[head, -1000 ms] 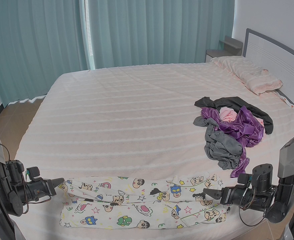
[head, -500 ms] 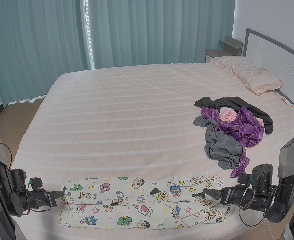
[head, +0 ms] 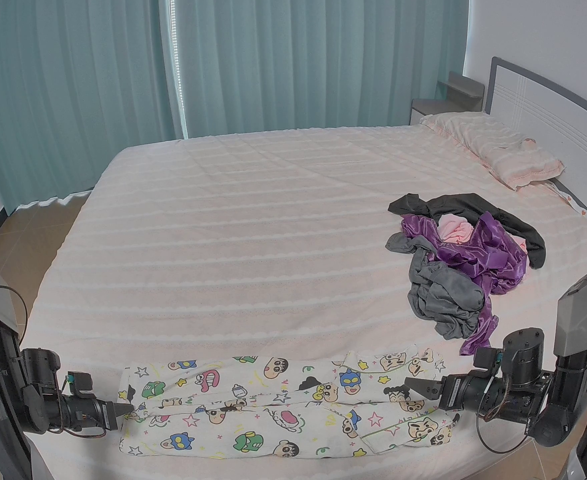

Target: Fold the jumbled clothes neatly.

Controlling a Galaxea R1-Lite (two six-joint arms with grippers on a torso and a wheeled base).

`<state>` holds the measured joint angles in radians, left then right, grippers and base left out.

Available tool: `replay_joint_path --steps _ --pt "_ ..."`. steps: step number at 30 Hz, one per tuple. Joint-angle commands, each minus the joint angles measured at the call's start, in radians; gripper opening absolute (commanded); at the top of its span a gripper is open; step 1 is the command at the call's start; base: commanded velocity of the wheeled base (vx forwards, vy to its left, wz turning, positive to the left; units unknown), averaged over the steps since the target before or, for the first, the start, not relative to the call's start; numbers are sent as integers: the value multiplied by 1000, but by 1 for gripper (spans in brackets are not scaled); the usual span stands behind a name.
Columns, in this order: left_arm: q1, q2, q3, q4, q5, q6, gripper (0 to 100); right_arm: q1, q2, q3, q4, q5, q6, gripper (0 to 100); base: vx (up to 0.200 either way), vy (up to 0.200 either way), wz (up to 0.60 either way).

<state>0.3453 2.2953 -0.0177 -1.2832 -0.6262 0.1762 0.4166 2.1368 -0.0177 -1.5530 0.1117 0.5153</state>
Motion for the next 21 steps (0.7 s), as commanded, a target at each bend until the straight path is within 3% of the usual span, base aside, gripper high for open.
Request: replay_joint_path --steps 1,3,4,10,13,14,18,21 --pt "0 7 16 -1 11 -1 0 2 0 18 -4 0 0 100 0 0 0" --pt "1 4 16 -2 19 0 0 2 0 18 -4 0 0 100 0 0 0" --pt "0 4 16 -5 19 -1 100 2 0 18 -4 0 0 100 0 0 0" --pt "20 -34 18 -7 11 -58 100 2 -5 18 -4 -1 0 100 0 0 0" --pt "32 -83 18 -5 -1 -153 100 2 -8 18 -4 -1 0 100 0 0 0" --pt "32 -132 18 -5 -26 -244 100 4 -8 18 -2 -1 0 100 0 0 0" --pt "29 -266 18 4 -53 -448 100 14 -3 18 -1 -1 5 100 0 0 0" --pt "29 -321 18 7 -55 -537 100 16 -2 18 19 -10 3 100 -133 0 0"
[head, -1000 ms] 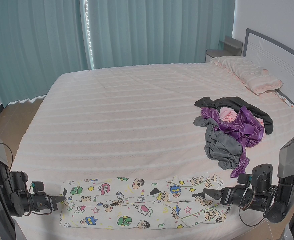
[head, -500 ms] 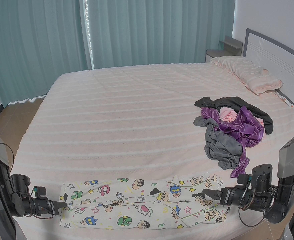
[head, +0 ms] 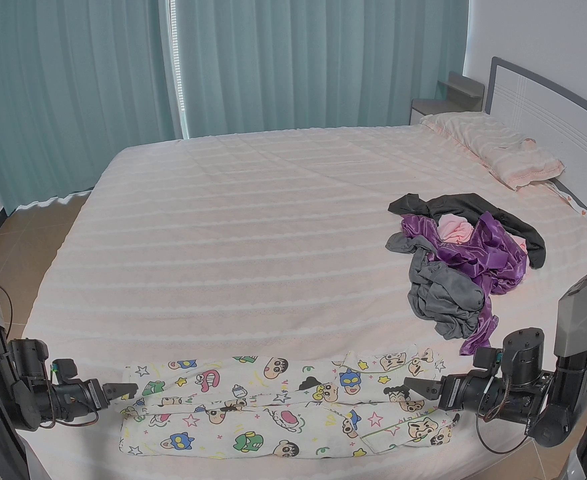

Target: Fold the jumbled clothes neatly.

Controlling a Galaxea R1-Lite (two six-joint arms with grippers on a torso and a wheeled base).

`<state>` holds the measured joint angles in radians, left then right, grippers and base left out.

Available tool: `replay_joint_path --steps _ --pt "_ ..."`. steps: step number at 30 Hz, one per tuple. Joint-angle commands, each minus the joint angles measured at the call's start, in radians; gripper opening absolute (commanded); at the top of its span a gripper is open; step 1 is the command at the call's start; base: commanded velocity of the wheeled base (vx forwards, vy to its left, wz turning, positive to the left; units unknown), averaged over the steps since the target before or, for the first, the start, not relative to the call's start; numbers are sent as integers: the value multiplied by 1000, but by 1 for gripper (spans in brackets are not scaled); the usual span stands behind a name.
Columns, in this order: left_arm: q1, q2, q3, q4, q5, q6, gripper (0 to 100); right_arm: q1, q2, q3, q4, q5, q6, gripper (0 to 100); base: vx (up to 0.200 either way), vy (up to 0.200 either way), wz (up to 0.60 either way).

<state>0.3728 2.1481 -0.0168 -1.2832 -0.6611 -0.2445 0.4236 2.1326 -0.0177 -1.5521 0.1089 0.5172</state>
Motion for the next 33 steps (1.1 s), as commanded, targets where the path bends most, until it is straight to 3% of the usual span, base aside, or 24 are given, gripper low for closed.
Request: replay_joint_path --steps 1,10,17,21,26,33 --pt "2 -182 17 10 -20 -119 100 9 -2 18 38 -15 0 100 -200 0 0" --pt "3 -183 17 108 -20 -95 100 10 -13 18 175 -37 -25 100 -200 0 0" --pt "-2 -175 17 137 -20 -93 100 9 -6 15 139 -35 -19 100 0 0 0" --pt "-2 -172 17 136 -22 -93 100 14 0 16 -3 -32 41 100 0 0 0" --pt "-9 -140 17 133 -22 -93 100 84 50 8 6 -32 145 100 0 0 0" --pt "-12 -114 17 130 -20 -91 100 70 99 -11 6 -35 216 100 0 0 0"
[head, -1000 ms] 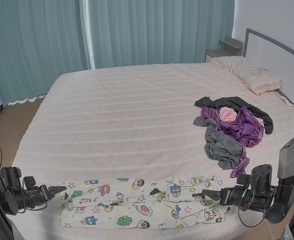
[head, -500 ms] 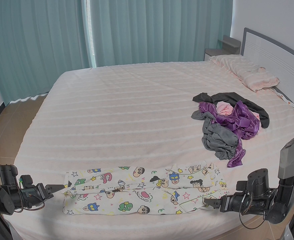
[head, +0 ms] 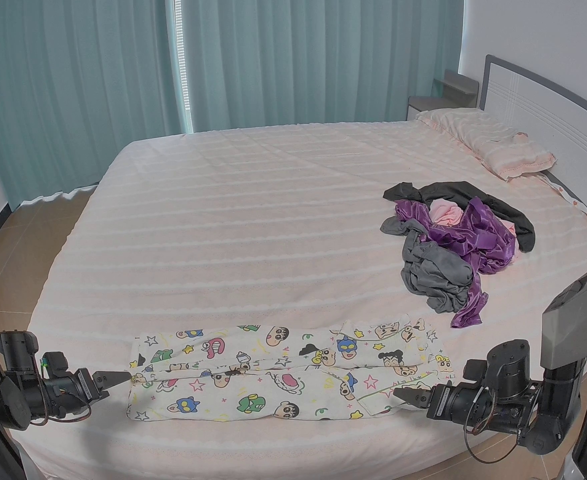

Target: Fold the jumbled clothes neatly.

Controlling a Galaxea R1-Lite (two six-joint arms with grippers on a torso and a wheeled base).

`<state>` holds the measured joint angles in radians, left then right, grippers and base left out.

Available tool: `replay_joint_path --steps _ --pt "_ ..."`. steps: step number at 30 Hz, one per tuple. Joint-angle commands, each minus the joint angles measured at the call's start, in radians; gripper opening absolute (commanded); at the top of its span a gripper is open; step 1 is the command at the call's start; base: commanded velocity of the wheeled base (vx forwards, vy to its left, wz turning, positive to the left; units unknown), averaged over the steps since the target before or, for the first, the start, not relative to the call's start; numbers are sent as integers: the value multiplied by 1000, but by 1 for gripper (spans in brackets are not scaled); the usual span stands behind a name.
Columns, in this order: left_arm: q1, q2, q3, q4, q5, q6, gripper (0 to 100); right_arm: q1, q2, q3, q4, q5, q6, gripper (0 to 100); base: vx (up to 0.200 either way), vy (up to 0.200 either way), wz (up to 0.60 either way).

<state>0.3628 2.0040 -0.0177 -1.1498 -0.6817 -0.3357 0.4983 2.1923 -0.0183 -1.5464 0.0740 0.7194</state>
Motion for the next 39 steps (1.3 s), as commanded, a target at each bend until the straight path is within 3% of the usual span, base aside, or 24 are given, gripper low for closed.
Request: replay_joint_path --steps 1,9,10,18,33,34,39 --pt "-2 33 18 -5 1 0 100 -6 41 -14 0 -2 18 100 0 0 0" --pt "-2 67 18 -10 2 52 100 -21 76 -60 -3 -7 63 100 0 0 0" --pt "-2 68 18 -10 2 52 100 -23 78 -60 -3 -7 63 0 0 0 0" --pt "-1 70 18 -10 2 52 100 -35 90 -57 3 -20 58 0 0 0 0" --pt "-2 70 18 -10 2 53 100 11 69 18 3 -28 18 0 0 0 0" --pt "-2 70 18 -10 2 53 100 11 70 18 5 -28 15 100 0 0 0" --pt "-4 71 18 -10 2 55 100 6 72 18 66 -30 -11 100 0 0 0"
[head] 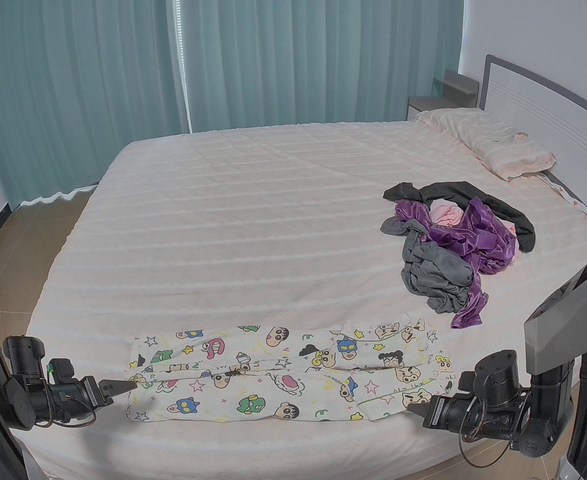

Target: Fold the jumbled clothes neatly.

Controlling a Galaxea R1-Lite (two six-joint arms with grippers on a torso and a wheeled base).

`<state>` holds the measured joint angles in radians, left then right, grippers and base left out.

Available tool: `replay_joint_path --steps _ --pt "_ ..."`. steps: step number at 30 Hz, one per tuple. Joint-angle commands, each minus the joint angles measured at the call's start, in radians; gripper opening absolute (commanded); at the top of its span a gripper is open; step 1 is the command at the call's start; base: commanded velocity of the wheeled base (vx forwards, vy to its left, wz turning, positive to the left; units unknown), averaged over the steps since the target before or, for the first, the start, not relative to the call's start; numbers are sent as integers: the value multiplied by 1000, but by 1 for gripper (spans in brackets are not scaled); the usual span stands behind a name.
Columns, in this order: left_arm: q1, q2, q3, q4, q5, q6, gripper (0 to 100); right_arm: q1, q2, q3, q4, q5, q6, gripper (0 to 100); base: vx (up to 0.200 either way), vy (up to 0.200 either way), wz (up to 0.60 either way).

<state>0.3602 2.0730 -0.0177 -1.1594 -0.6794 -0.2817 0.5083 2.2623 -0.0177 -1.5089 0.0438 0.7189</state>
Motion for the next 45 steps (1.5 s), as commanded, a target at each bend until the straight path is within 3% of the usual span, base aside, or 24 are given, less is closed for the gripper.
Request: replay_joint_path --steps 1,6,8,11,16,21,33,40,41,45 --pt "-3 2 16 0 1 7 100 -4 0 18 38 1 -19 100 0 0 0" --pt "-53 -7 -16 -6 57 -10 100 -5 -17 18 35 -25 -41 100 0 0 0" --pt "-144 9 -62 -6 188 -54 100 -5 -46 18 35 -59 -47 100 0 0 0" --pt "-214 50 -131 -6 311 -108 100 -14 -90 18 42 -61 -58 100 0 0 0" --pt "-267 127 -242 4 380 -111 100 -86 -158 18 44 -111 -142 100 0 0 0" --pt "-313 233 -292 3 478 -106 100 -131 -195 18 39 -111 -165 100 0 0 0" --pt "-320 256 -312 13 497 -51 100 -122 -196 18 29 -113 -173 100 0 0 0" --pt "-353 289 -357 15 552 -44 100 -117 -198 18 29 -113 -173 100 0 0 0" --pt "-353 289 -357 15 552 -44 0 -117 -198 18 29 -113 -173 100 0 0 0" --pt "-365 291 -364 26 572 -44 0 -119 -204 18 29 -113 -174 100 0 0 0"
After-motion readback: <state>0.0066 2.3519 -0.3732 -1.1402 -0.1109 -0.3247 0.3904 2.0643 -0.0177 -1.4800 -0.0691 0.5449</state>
